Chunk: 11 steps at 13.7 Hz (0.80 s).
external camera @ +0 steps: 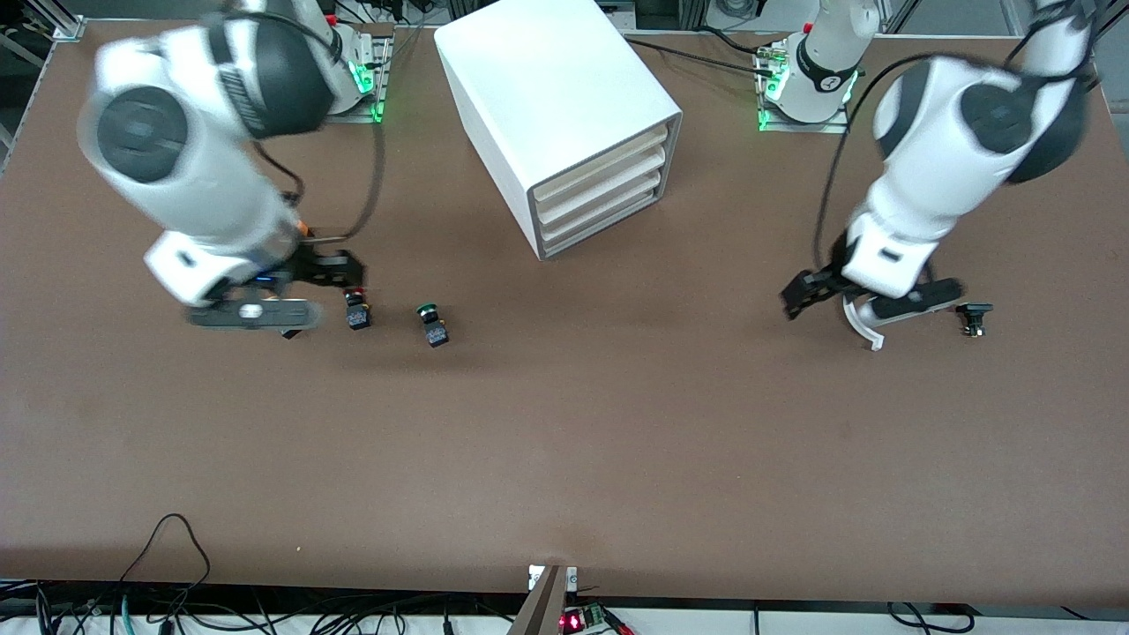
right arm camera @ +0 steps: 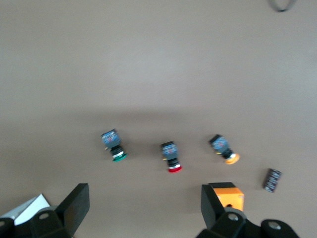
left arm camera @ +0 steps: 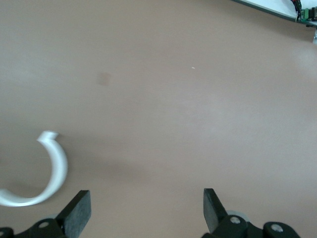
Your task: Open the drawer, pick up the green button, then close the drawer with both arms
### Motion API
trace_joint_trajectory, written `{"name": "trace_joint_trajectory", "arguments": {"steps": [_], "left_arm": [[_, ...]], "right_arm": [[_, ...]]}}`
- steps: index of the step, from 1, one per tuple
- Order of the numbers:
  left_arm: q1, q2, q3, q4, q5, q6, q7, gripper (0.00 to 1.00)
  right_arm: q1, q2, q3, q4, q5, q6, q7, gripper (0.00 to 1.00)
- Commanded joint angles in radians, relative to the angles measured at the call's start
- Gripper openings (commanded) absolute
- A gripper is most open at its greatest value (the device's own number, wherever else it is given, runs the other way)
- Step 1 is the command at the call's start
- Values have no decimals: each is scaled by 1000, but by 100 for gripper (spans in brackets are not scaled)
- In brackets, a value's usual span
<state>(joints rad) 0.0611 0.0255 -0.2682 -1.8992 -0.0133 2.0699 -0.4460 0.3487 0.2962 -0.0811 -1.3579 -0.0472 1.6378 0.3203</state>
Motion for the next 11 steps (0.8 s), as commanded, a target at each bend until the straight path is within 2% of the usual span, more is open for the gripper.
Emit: {"name": "trace_joint_trajectory", "arguments": {"steps": [1,4,7,10,11], "left_arm": [[-6,-81,96,106,-11,-212,237,100],[-7,-160,191,140,-8,-342,375,100],[-10,-165,195,126,-5,-376,378,100],[-18,-161,188,141,2,-378,388,100],[-17,-157,187,146,4,-384,389,100]], "right_arm": [[-187,-68,87,0,-10,-44,-36,100],[-212,-132,80,-10,-19,-47,-53,100],[-259,-176,80,-36,-20,-93,-66,100],[-355,-206,75,-86,-19,-102,-239,100],[-355,-210,46,-90,-17,-102,-257,100]]}}
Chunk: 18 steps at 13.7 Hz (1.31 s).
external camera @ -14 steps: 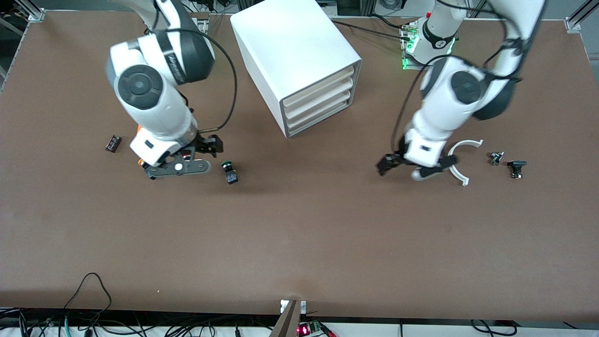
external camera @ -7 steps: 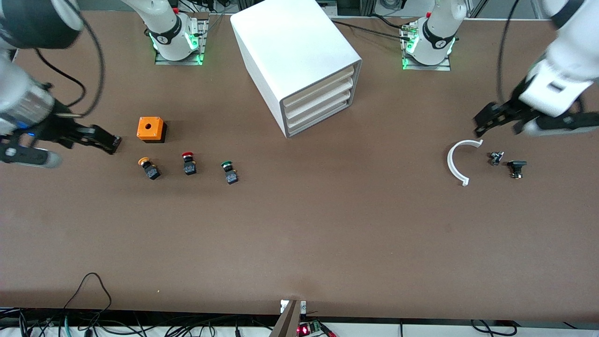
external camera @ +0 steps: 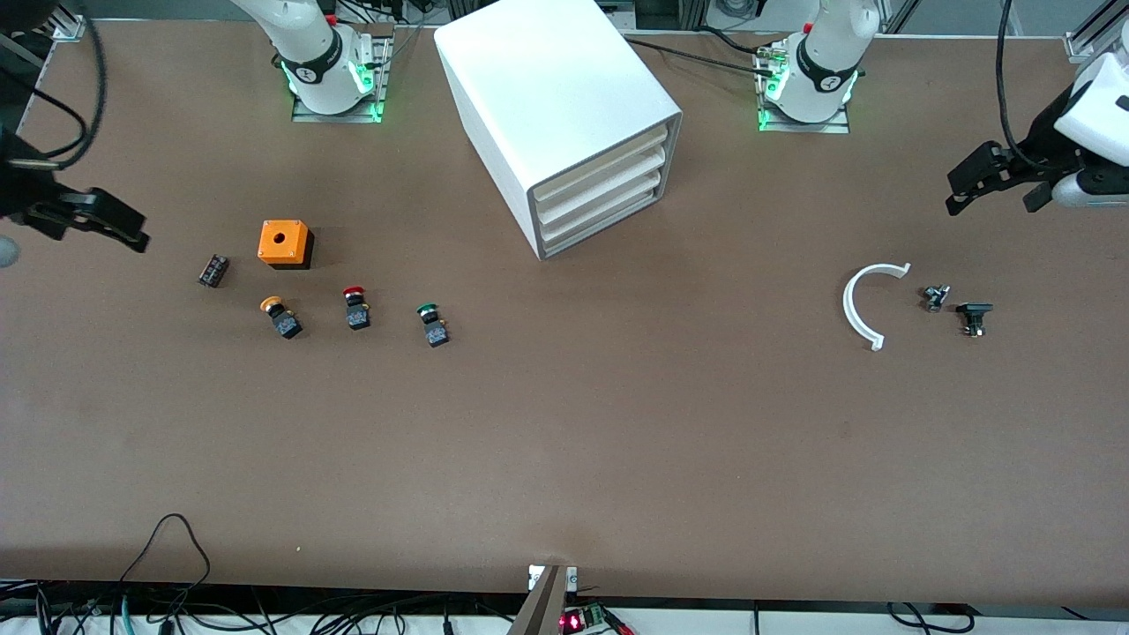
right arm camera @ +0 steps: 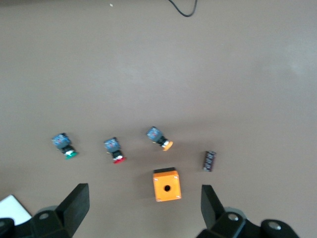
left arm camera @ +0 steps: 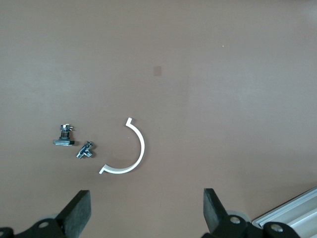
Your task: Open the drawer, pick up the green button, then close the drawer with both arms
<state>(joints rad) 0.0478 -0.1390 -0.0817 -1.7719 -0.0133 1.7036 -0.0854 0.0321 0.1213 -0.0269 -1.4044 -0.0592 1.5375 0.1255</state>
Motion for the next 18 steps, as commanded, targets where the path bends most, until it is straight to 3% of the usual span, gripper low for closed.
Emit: {"name": "trace_joint_trajectory", "arguments": {"steps": [1,4,9,18], "left_arm": [[0,16,2,29,3,-38,30,100],[1,35,0,61,3,-56,30,100],[0,35,-1,65,3,-56,30,100],[0,35,-1,65,3,-56,32,100]], "right_arm": [[-37,-35,-28,-50,2,3,-90,100],[-31,-39,-56,-70,7,12,-136,100],[-28,-127,-56,-214,19,26,-136,100],[-29,-134,-44,-219,21,21,-133,100]]}}
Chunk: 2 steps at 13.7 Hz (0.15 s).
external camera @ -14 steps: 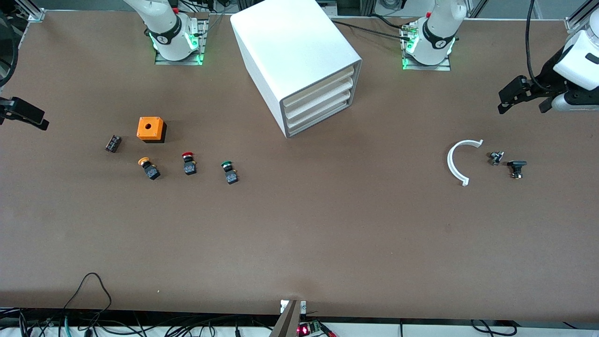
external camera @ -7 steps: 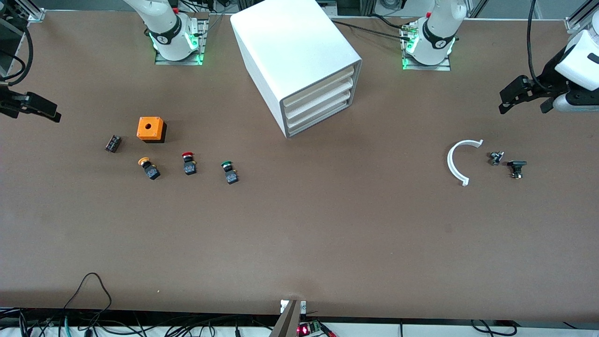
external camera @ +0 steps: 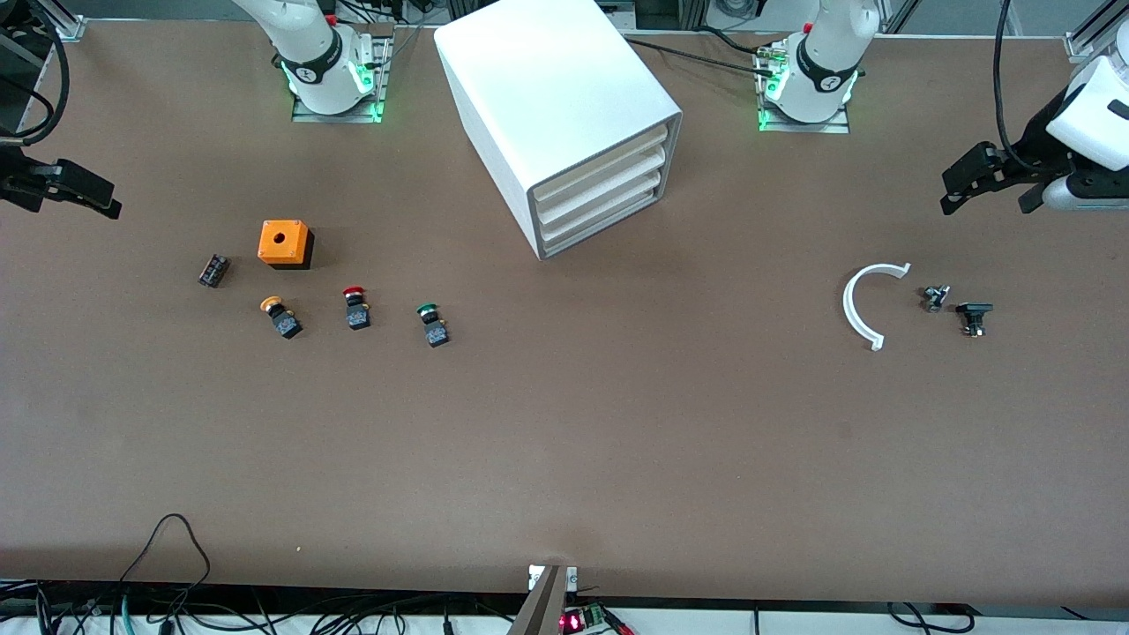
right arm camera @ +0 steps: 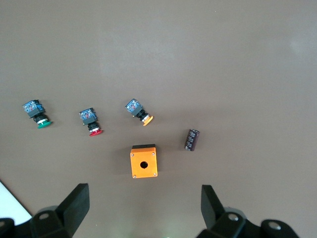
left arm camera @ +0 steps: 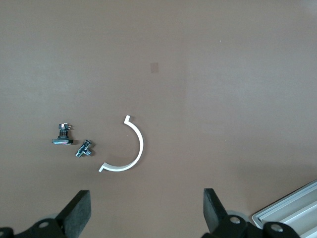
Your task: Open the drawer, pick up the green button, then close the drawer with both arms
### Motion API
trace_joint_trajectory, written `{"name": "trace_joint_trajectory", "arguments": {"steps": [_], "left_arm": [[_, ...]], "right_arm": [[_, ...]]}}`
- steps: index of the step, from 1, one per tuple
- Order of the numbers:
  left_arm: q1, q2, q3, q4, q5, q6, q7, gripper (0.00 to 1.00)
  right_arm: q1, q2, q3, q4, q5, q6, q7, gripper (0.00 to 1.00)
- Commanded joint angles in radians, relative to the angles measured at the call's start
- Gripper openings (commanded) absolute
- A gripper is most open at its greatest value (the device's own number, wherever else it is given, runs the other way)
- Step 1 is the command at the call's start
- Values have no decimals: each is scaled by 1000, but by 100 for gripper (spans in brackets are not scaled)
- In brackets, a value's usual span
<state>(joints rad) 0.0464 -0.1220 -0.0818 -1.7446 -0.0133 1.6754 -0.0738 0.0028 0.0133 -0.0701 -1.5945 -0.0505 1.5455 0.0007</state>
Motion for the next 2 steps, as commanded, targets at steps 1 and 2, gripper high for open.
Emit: {"name": "trace_joint_trajectory", "arguments": {"steps": [1,2], "left_arm": [[1,18,-1,37,3,-28,20,100],[1,18,-1,39,3,-26,20,100]], "right_arm": [[0,-26,0,-28,12,13,-8,100],[0,-26,0,-28,14,15,-7,100]]}}
